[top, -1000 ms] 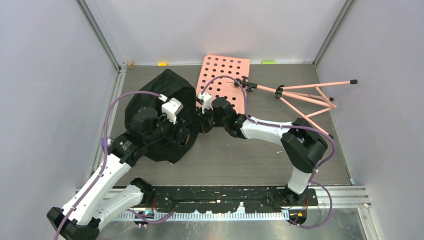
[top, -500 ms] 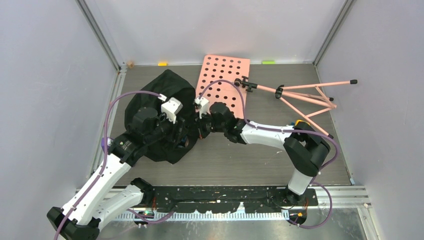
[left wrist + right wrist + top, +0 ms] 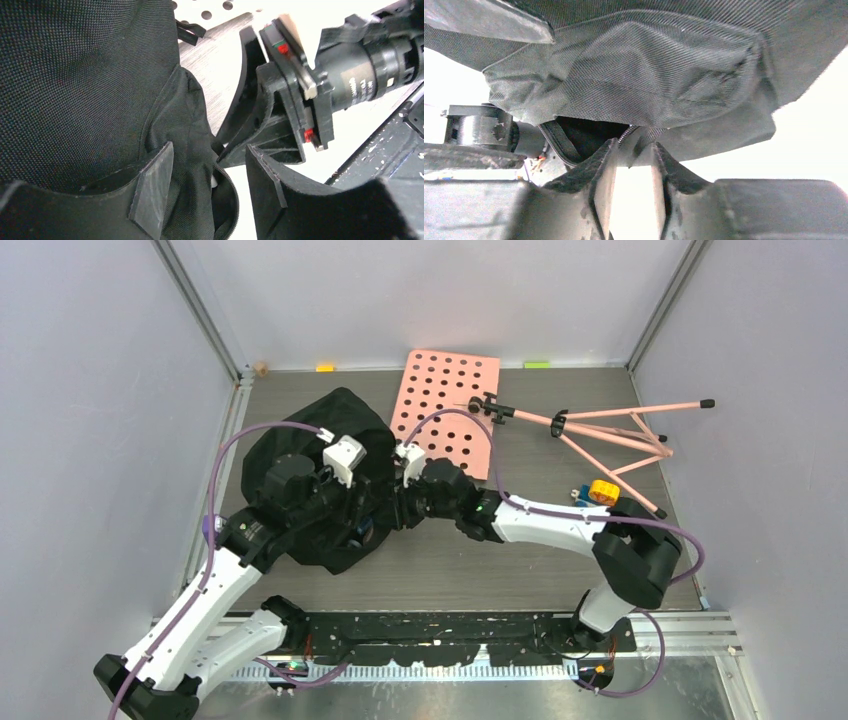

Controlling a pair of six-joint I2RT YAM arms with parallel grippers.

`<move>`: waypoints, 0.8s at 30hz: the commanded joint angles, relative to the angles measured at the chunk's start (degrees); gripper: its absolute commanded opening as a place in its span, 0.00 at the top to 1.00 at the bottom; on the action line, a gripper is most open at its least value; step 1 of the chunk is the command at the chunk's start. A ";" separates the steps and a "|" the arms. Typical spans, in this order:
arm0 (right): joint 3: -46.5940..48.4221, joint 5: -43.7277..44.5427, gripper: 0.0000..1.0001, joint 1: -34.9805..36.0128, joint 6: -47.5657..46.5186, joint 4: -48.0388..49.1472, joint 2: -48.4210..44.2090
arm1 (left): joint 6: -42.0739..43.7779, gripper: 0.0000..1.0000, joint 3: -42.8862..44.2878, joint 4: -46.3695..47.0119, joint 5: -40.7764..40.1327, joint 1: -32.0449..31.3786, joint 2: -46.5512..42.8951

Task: Pack the student bag
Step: Zip the student bag at the center of the board.

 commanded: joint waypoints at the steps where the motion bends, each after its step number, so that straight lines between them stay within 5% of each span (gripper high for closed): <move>1: 0.38 4.06 0.56 -2.80 3.19 -2.95 -6.44 | -2.02 0.44 0.36 3.65 2.73 -0.19 -1.97; 4: 0.53 1.79 0.44 -6.38 3.75 -6.14 -8.65 | -7.64 0.45 0.30 5.54 2.10 -0.28 -3.88; 10: 0.98 0.92 0.42 -14.21 7.28 -12.43 -10.16 | -23.44 0.48 -2.90 8.48 -0.07 -3.11 -4.88; 18: -2.73 -1.66 0.41 -21.84 15.69 -6.72 -10.42 | -37.74 0.46 -5.61 10.74 -23.56 -24.72 1.75; 24: -3.71 -1.87 0.41 -21.95 17.76 -3.63 -11.76 | -46.11 0.47 -8.39 13.86 -32.27 -30.58 9.53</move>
